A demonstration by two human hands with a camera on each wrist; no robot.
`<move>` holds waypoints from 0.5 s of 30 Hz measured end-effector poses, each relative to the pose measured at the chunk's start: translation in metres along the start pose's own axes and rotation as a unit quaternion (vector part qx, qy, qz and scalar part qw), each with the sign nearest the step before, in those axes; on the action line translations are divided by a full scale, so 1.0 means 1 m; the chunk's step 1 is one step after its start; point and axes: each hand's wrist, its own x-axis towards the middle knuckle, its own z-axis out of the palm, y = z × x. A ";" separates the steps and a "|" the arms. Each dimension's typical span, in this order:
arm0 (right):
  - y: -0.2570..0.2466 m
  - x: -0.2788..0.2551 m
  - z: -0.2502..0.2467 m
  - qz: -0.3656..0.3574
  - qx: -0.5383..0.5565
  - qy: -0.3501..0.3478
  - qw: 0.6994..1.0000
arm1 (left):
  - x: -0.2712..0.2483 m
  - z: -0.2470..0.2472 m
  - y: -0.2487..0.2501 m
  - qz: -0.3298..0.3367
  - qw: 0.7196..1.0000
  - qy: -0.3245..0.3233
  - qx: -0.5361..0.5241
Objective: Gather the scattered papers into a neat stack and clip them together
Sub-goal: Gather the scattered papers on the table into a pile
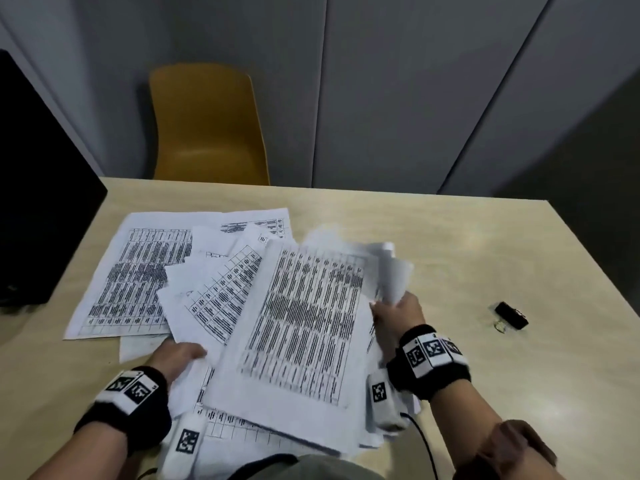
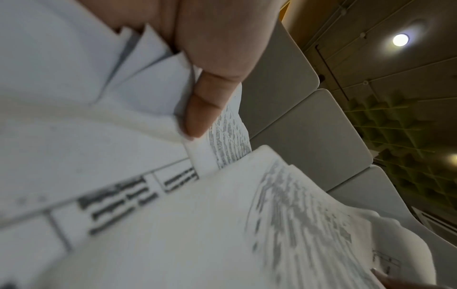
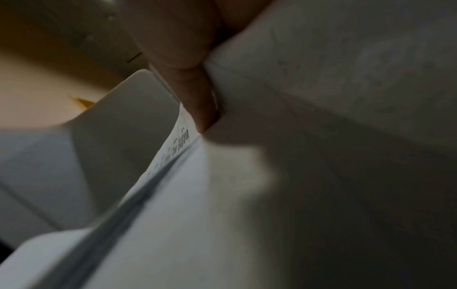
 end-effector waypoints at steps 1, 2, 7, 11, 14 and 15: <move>0.001 0.000 0.004 -0.012 -0.031 -0.012 0.999 | 0.001 0.001 0.000 0.007 1.000 -0.007 -0.013; 0.001 0.000 0.008 -0.023 -0.054 -0.022 0.998 | -0.002 0.002 0.002 0.016 0.999 -0.017 -0.031; -0.008 -0.005 0.023 -0.066 -0.061 -0.031 0.995 | -0.015 0.006 0.006 0.044 0.995 -0.069 -0.057; -0.004 -0.008 0.040 -0.082 -0.108 -0.103 0.985 | -0.015 0.008 0.002 0.063 0.994 -0.088 -0.007; 0.004 -0.007 0.041 -0.070 -0.017 -0.126 0.989 | -0.016 0.008 0.004 0.064 0.996 -0.053 0.014; 0.007 -0.005 0.038 -0.071 0.011 -0.108 0.992 | -0.018 0.007 0.004 0.064 0.997 -0.053 0.006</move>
